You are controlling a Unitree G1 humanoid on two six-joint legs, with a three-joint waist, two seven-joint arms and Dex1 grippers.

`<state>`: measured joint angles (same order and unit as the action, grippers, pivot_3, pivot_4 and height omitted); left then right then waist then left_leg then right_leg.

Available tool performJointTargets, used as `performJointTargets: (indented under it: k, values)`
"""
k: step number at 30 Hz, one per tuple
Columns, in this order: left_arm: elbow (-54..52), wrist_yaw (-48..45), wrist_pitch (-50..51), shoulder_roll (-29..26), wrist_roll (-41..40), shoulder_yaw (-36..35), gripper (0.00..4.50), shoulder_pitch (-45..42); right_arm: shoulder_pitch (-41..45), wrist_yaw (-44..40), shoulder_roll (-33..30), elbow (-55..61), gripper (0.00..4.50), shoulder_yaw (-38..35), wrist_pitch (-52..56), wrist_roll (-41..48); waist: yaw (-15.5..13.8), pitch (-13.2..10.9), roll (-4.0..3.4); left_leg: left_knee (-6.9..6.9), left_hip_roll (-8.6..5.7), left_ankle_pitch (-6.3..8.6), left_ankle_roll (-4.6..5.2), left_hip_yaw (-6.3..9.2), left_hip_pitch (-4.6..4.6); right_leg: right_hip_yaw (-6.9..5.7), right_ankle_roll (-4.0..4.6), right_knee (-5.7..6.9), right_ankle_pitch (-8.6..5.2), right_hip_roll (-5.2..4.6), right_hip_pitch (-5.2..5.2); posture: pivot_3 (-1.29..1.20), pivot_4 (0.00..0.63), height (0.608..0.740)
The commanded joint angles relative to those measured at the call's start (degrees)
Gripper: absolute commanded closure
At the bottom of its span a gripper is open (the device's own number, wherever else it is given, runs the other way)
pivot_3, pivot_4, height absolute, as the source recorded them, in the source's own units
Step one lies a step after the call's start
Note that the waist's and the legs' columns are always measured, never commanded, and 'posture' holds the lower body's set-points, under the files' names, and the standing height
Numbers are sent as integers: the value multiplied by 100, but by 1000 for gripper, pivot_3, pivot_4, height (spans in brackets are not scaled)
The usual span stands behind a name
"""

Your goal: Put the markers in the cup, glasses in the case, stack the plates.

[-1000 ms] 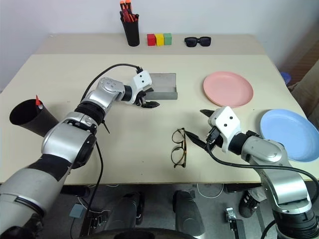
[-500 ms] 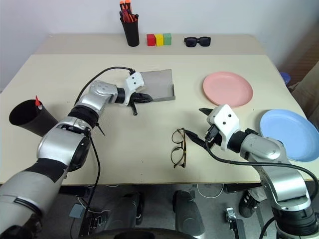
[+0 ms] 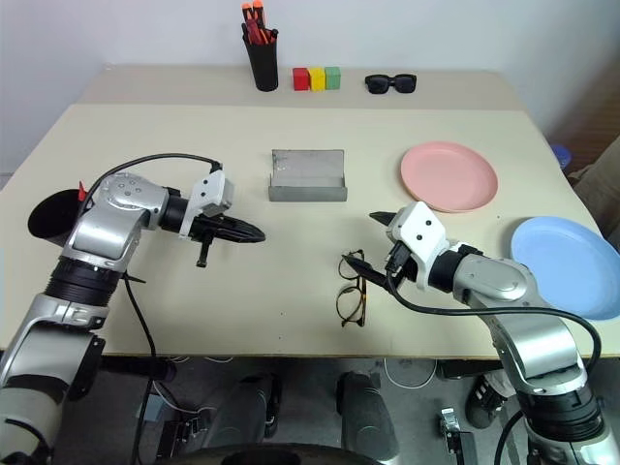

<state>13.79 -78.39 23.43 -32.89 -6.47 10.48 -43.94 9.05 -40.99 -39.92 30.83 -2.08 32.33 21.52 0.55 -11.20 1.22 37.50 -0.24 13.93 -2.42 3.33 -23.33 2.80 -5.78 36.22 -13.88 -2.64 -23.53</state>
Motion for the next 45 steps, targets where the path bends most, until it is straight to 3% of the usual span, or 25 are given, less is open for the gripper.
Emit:
performJointTargets:
  k: [1, 8, 16, 22, 25, 32, 38, 41, 45]
  values:
    - [458, 688, -99, 196, 124, -108, 3616, -395, 155, -11, 48, -55, 0, 8, -141, -11, 17, 0, 0, 0, -1, 0, 0, 0, 1, 0, -2, 0, 1, 1, 0, 0, 150, 740]
    - [2489, 1906, -1034, 864, 663, 34, 204, -1479, 167, 52, 111, -91, 0, 103, -209, -39, 15, 0, 0, -9, -2, 0, 1, 1, -1, -2, -24, 2, 12, 4, -8, 0, 150, 740]
    - [4766, 2084, -2236, 1344, 1323, 396, 204, -2509, 95, 177, 183, -7, 0, 87, -219, -92, 17, 0, 0, -13, -5, 0, 1, -1, -2, -2, -26, 0, 12, 3, -10, 0, 150, 740]
    - [5528, 1879, -2679, 1528, 1788, 654, 204, -2726, -133, 359, 230, 202, 0, 18, -190, -97, 24, 0, 1, -14, -5, 0, 1, -1, -3, -2, -26, 1, 12, 4, -11, 0, 150, 740]
    - [5656, 1850, -2801, 1576, 1824, 618, 997, -2745, -243, 442, 231, 300, 0, -33, -169, -92, 20, 0, 1, -14, -4, 0, 1, 0, -3, -2, -26, 2, 12, 4, -12, 0, 150, 740]
    - [5605, 1552, -2939, 1504, 1748, 469, 4477, -2647, -272, 487, 206, 337, 0, -50, -145, -63, 18, -1, 1, -13, -5, 0, 1, 0, -3, -2, -26, 2, 12, 4, -11, 0, 150, 740]
    - [4713, 364, -3136, 1081, 1275, 193, 4477, -2143, -188, 449, 156, 348, 0, -36, 94, 54, 46, 0, 0, -16, -3, 0, 1, -1, -2, -1, -25, 4, 12, 4, -13, 0, 150, 740]
    - [3446, -316, -2901, 637, 1040, 223, 4477, -1465, -108, 489, 126, 467, 0, -62, 525, 258, 61, 0, -1, -18, -1, 0, 1, -1, -1, 1, -23, 10, 12, 4, -16, 0, 150, 740]
    - [1518, -605, -1800, 174, 686, 183, 4477, -560, -43, 556, -5, 578, 0, 6, 1014, 300, 36, -1, -3, -18, 4, 0, 1, 1, -2, 2, -22, 14, 12, 3, -19, 0, 150, 740]
